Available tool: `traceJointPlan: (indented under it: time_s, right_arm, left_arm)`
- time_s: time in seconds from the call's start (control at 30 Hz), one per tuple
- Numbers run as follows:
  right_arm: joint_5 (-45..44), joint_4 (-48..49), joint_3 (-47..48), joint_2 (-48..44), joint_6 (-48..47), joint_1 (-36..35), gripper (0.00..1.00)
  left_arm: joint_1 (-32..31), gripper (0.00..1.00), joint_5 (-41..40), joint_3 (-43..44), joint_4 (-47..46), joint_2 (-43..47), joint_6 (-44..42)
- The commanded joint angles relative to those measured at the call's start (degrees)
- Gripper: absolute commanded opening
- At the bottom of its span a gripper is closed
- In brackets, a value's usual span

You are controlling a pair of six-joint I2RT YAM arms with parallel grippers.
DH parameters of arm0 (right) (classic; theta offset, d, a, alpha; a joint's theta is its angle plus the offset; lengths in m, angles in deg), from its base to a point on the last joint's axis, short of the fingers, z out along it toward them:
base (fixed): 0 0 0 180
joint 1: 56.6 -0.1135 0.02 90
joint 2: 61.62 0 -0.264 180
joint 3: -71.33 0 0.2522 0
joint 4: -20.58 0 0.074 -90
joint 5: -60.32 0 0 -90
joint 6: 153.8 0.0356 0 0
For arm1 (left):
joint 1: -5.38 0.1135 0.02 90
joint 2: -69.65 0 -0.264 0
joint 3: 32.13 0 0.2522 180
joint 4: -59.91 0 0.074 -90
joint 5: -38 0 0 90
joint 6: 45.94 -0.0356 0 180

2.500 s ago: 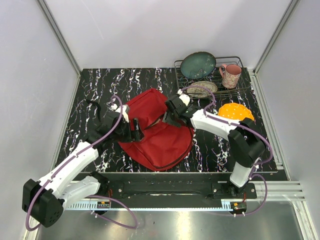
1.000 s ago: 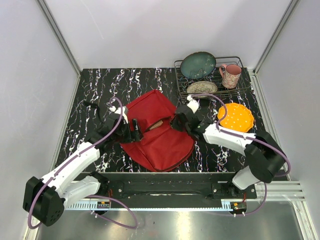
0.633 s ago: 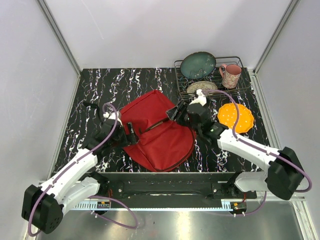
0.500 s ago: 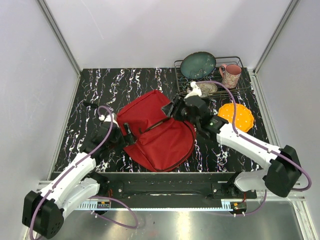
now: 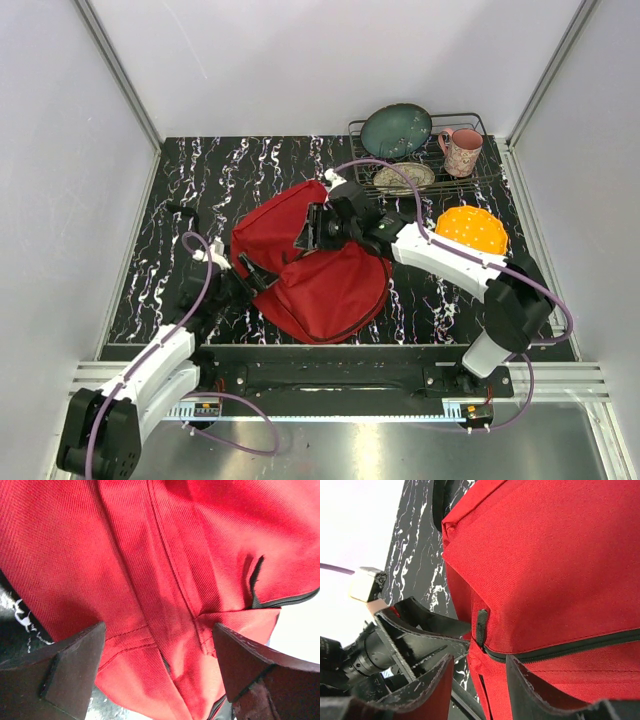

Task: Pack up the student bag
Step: Zip the student bag at the center of the board.

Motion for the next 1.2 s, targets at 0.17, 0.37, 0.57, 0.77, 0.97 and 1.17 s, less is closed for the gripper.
traceJointPlan:
  time_s: [0.17,0.37,0.57,0.77,0.97,1.17]
  right_arm:
    - [3.2,-3.8,4.6,0.7,-3.9,-2.1,0.50]
    - [2.9,-4.9,6.0,1.5,-4.7,-2.8,0.49]
    - [1.6,-8.6,9.8,3.6,-6.6,-4.4,0.46]
    - [-1.3,-9.9,11.8,6.2,-6.3,-5.9,0.45]
    - [-3.1,-12.5,15.0,10.0,-6.2,-6.7,0.46]
    - [-4.7,-15.5,17.7,13.9,-6.2,-7.2,0.46]
  left_arm:
    - [4.9,0.96,6.8,-1.8,-21.0,-5.1,6.5]
    - [6.9,0.93,7.4,1.2,-20.5,-11.7,5.8]
    - [8.8,0.85,6.8,0.7,-22.9,-14.5,6.5]
    - [9.7,0.70,9.5,1.1,-28.7,-19.2,7.5]
    - [10.0,0.73,11.9,0.4,-37.0,-24.1,9.7]
    - [10.1,0.72,12.9,0.6,-41.1,-28.0,10.5]
